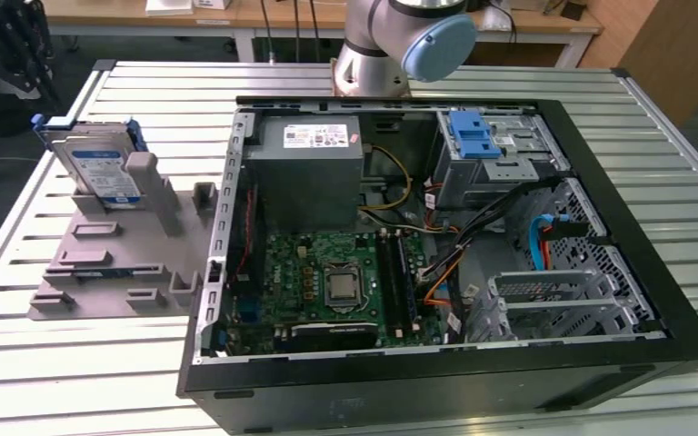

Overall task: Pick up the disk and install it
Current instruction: 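Pick up the disk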

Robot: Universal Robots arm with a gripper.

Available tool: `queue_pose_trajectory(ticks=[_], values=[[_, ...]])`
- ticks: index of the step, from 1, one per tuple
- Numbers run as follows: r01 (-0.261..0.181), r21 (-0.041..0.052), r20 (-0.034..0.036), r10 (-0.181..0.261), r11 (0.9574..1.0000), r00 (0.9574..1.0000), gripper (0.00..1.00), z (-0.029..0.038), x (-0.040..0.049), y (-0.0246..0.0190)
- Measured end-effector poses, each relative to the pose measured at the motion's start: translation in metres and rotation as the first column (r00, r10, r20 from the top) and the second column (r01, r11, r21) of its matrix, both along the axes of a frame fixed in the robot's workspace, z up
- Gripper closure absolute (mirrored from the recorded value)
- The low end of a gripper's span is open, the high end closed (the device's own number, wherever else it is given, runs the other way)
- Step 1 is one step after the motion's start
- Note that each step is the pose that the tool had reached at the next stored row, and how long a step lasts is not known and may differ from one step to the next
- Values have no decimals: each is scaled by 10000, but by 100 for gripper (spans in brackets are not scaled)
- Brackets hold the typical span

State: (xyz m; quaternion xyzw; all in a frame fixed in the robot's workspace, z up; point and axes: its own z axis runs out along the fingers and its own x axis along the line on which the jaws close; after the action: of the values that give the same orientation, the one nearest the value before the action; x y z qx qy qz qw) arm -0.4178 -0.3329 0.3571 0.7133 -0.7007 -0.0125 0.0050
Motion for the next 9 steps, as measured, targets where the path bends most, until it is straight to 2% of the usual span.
queue_pose_trajectory(ticks=[1,2,4,5,7,8,9], values=[[-1,0,0,1,10000,10000,71,0,0,0],[-3,0,0,3,10000,10000,71,0,0,0],[-4,0,2,4,10000,10000,59,-1,0,0],[-5,0,9,5,10000,10000,59,-3,0,0],[-10,1,18,10,10000,10000,47,-11,0,0],[-12,1,23,12,10000,10000,47,-16,0,0],[-12,1,25,12,10000,10000,42,-25,-1,0]])
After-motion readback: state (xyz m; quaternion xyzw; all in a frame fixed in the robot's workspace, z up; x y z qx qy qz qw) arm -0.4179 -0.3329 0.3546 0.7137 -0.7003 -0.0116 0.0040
